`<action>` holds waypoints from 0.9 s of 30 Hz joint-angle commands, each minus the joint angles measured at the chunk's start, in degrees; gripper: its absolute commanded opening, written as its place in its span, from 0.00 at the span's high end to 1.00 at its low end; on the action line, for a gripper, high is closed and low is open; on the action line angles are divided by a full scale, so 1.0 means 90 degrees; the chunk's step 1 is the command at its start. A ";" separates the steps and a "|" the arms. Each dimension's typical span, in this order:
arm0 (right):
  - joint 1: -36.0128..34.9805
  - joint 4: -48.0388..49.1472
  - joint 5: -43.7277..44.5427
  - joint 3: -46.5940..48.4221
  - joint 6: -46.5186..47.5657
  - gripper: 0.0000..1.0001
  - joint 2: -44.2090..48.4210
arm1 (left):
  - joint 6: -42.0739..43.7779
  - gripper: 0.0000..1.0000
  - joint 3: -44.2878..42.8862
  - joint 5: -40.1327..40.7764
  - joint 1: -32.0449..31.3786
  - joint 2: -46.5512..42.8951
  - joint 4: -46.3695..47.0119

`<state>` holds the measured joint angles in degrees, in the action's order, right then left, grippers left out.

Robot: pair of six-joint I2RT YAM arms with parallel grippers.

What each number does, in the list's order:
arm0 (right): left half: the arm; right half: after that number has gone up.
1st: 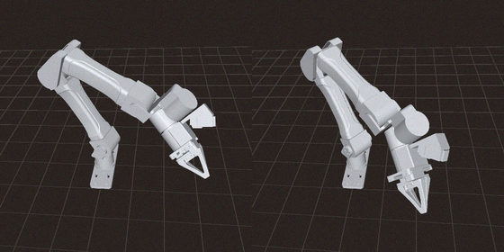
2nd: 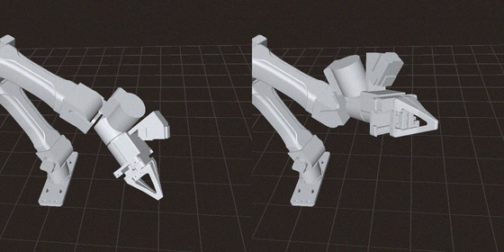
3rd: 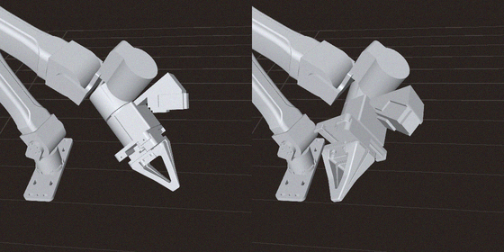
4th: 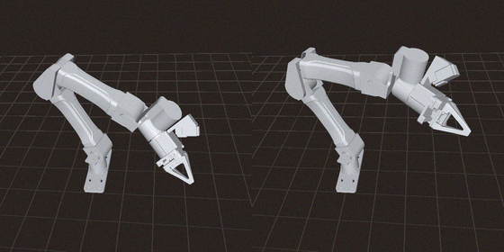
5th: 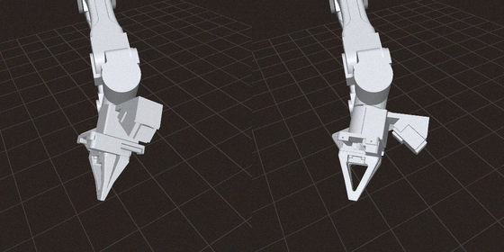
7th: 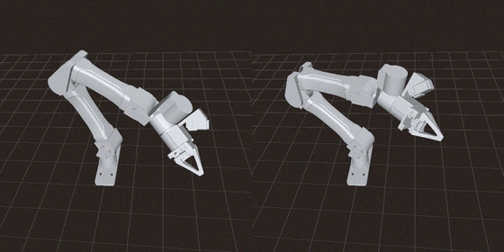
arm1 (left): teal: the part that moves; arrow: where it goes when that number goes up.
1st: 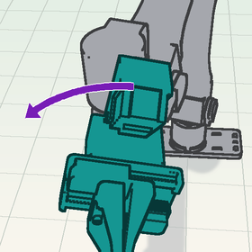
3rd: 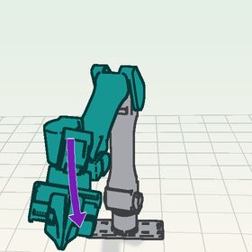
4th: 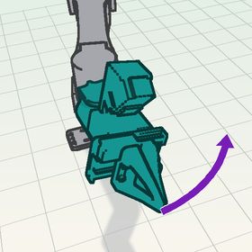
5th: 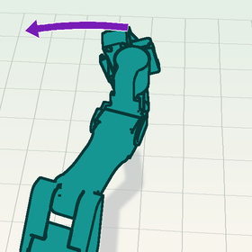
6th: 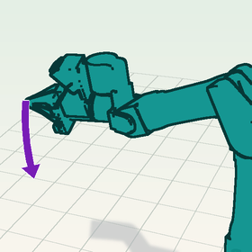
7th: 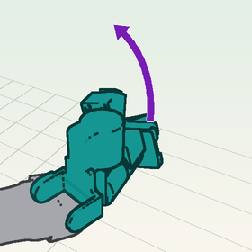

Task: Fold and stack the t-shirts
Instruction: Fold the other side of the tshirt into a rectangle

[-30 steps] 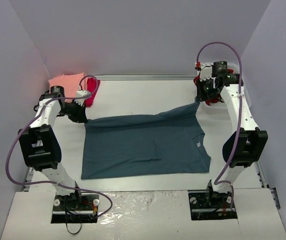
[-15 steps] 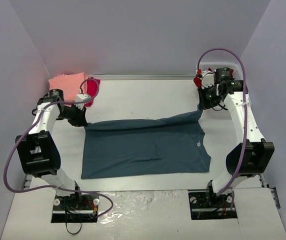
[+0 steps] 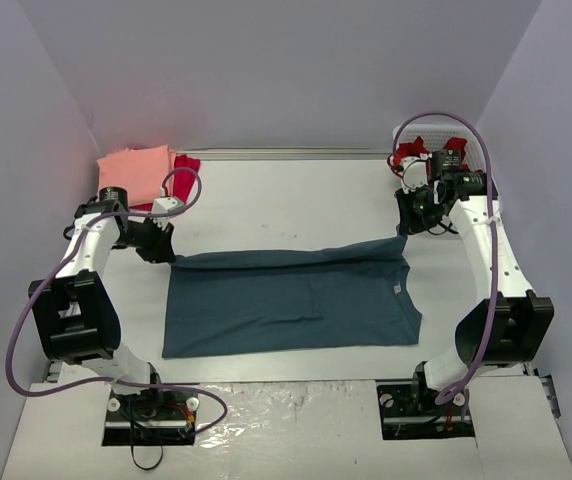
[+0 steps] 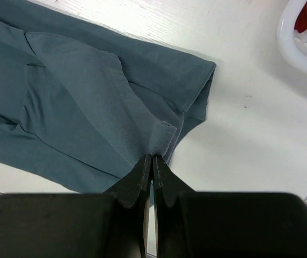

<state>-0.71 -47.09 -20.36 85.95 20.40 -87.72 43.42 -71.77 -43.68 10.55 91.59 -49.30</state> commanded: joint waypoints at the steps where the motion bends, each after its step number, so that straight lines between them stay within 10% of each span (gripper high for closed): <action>1: 0.0040 -0.0256 0.0075 -0.0146 0.0135 1.00 0.0372 | 0.0263 0.98 0.0074 -0.0147 0.0049 -0.0401 -0.0177; 27: 0.0040 -0.0383 0.0114 -0.1093 0.0389 1.00 0.0987 | 0.0820 0.98 0.0777 -0.0020 0.0049 -0.0772 -0.0333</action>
<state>-0.71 -48.25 -20.14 77.19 22.81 -80.66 47.97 -64.75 -43.42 10.59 87.31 -50.65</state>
